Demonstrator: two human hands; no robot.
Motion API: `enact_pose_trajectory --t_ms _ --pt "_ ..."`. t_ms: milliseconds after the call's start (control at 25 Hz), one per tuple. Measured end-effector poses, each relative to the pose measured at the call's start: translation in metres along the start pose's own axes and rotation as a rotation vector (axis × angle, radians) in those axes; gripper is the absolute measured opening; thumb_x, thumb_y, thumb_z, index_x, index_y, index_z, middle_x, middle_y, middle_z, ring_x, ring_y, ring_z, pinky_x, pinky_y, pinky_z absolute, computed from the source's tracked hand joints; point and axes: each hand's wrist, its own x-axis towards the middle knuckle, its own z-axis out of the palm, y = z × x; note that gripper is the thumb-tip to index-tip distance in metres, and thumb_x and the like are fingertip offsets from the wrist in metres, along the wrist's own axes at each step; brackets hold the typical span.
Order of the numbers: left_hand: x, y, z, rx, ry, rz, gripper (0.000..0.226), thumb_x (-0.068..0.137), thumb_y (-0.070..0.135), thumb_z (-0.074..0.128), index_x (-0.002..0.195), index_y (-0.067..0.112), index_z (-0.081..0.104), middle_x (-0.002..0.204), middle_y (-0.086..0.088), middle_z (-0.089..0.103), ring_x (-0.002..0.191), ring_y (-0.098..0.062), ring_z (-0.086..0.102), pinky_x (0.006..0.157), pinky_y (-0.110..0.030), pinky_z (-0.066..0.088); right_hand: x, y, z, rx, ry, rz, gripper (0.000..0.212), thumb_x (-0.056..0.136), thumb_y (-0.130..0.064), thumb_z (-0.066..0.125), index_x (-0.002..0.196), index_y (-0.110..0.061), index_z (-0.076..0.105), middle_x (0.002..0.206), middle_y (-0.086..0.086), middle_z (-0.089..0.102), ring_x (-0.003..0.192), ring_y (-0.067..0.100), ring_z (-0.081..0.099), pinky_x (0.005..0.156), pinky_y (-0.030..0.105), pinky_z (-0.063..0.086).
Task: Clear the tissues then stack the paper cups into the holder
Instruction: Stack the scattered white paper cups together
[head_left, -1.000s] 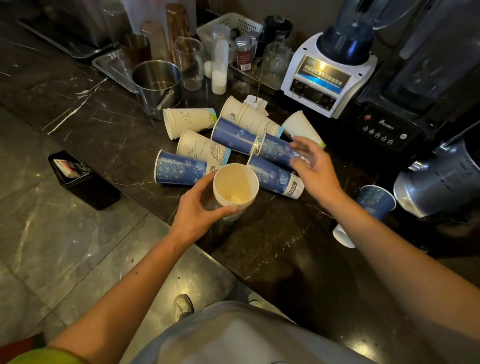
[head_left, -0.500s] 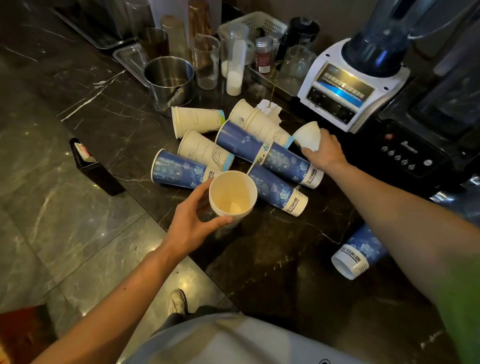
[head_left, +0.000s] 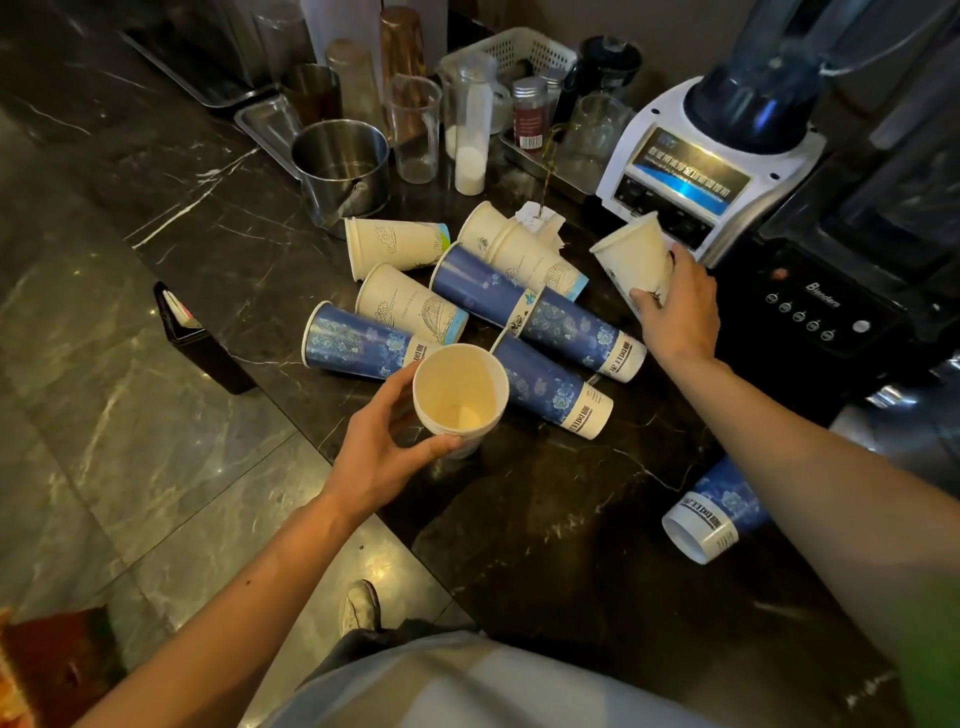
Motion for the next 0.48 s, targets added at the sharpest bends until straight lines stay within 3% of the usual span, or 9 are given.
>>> enact_pose_trajectory --t_ms 160,280,400,480 --pt "-0.001 0.003 -0.001 -0.003 -0.023 -0.004 0.091 0.068 0.061 0.08 0.145 0.032 0.041 0.141 0.019 0.053 0.132 -0.004 0.051 0.109 -0.038 0.046 -0.041 -0.034 -0.029 0.374 -0.029 -0.041 0.077 0.086 -0.026 0.072 0.149 -0.023 0.029 0.148 0.001 0.042 0.136 0.018 0.04 0.108 0.04 0.041" --pt "-0.002 0.006 -0.002 0.001 -0.029 -0.005 0.091 0.068 0.056 0.081 0.146 0.028 0.041 0.142 0.017 0.053 0.131 -0.003 0.051 0.109 -0.04 0.046 -0.085 -0.073 -0.049 0.724 -0.129 -0.092 0.078 0.082 -0.024 0.077 0.147 -0.022 0.034 0.131 -0.02 0.052 0.119 -0.01 0.051 0.088 0.016 0.052" --pt "-0.001 0.009 0.001 0.001 -0.024 0.003 0.088 0.07 0.043 0.083 0.145 0.022 0.043 0.142 0.008 0.055 0.131 -0.008 0.052 0.109 -0.044 0.046 -0.12 -0.104 -0.061 0.921 -0.227 -0.168 0.076 0.078 -0.03 0.079 0.142 -0.023 0.038 0.127 -0.028 0.057 0.121 -0.007 0.053 0.085 0.011 0.05" --pt "-0.002 0.011 -0.001 -0.006 -0.018 0.017 0.086 0.07 0.036 0.083 0.144 0.019 0.044 0.139 0.007 0.057 0.129 -0.008 0.055 0.107 -0.043 0.047 -0.14 -0.117 -0.061 0.925 -0.331 -0.212 0.077 0.077 -0.035 0.078 0.142 -0.021 0.04 0.135 -0.019 0.055 0.125 0.001 0.053 0.09 0.019 0.052"
